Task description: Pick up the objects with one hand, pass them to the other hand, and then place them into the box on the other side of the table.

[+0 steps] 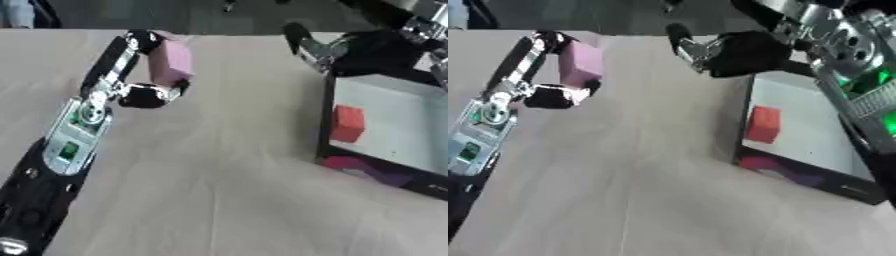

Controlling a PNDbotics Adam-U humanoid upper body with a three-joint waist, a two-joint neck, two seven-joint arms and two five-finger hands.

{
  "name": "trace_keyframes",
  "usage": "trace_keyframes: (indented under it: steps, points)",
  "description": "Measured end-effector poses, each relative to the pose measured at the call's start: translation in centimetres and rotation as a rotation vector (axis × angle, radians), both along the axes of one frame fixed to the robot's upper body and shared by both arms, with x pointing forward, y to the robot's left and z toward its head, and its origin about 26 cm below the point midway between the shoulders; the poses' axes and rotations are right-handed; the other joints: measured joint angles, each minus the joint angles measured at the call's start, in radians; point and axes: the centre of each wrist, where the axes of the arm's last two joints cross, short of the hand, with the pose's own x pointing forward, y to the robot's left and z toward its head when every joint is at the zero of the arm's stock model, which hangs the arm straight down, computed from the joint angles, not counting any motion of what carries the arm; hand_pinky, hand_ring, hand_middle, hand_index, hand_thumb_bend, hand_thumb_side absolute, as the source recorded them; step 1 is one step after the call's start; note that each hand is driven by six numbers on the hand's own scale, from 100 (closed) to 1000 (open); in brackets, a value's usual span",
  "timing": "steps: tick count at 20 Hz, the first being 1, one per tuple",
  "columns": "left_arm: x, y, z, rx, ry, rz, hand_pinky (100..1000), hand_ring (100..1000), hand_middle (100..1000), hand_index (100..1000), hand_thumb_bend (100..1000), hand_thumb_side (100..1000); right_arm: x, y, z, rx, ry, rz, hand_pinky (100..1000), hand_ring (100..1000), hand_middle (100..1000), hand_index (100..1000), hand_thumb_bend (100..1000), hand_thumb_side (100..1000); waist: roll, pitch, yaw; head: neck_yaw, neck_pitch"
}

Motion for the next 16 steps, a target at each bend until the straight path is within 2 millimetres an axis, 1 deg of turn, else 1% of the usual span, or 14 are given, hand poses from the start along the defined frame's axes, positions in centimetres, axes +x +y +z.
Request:
trace_keyframes:
  steps: [1, 12, 16]
  points:
    - [0.0, -0.2, 0.0, 0.001, -0.005, -0.004, 755, 615, 516, 532, 100, 100, 0.1, 0.2, -0.1, -0.01, -0.001, 0.004, 988, 978, 809, 1000, 100, 407, 0.0, 0.0, 0.001, -0.002, 0.0]
    - [0.2, -2.4, 0.2, -0.017, -0.049, -0.053, 738, 613, 514, 532, 100, 100, 1.1, 2.4, -1.0, -0.109, -0.005, 0.037, 982, 979, 815, 1000, 100, 369, -0.004, 0.0, 0.011, -0.016, 0.0]
    - [0.2, -3.1, 0.2, -0.015, -0.064, -0.065, 737, 614, 515, 533, 100, 100, 1.4, 2.9, -1.3, -0.121, -0.017, 0.025, 976, 977, 816, 1000, 100, 373, -0.005, 0.0, 0.015, -0.021, 0.0]
